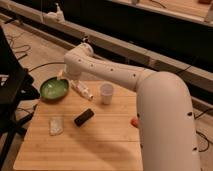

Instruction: Pick up the ceramic bowl

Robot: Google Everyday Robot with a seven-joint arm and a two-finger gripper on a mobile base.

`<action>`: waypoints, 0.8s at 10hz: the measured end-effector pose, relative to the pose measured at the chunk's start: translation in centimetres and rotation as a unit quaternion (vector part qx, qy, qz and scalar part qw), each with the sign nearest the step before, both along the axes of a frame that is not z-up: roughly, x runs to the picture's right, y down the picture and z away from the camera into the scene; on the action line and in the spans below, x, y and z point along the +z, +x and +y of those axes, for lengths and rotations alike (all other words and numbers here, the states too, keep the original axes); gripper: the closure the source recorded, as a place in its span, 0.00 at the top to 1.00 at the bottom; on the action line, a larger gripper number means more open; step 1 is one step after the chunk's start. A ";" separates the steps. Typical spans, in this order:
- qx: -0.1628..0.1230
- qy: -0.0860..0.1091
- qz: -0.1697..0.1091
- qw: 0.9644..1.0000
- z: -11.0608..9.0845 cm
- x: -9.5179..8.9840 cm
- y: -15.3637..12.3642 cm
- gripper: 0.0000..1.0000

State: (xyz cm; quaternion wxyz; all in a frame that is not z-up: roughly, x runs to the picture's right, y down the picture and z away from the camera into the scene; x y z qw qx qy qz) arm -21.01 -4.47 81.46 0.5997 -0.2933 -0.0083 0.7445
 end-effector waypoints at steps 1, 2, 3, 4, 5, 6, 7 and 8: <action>-0.030 0.006 -0.032 0.999 0.6 -0.5 -1.1 0.66; -0.057 0.013 -0.064 0.996 1.1 -1.1 -2.2 0.66; -0.073 0.019 -0.084 0.994 1.4 -1.4 -2.9 0.66; -0.082 0.022 -0.095 0.992 1.6 -1.6 -3.2 0.66; -0.086 0.024 -0.101 0.991 1.6 -1.7 -3.4 0.66; -0.086 0.024 -0.097 0.991 1.6 -1.2 -3.3 0.66; -0.081 0.021 -0.088 0.993 1.6 -0.6 -3.1 0.66; -0.061 0.013 -0.073 0.995 1.5 1.1 -3.2 0.66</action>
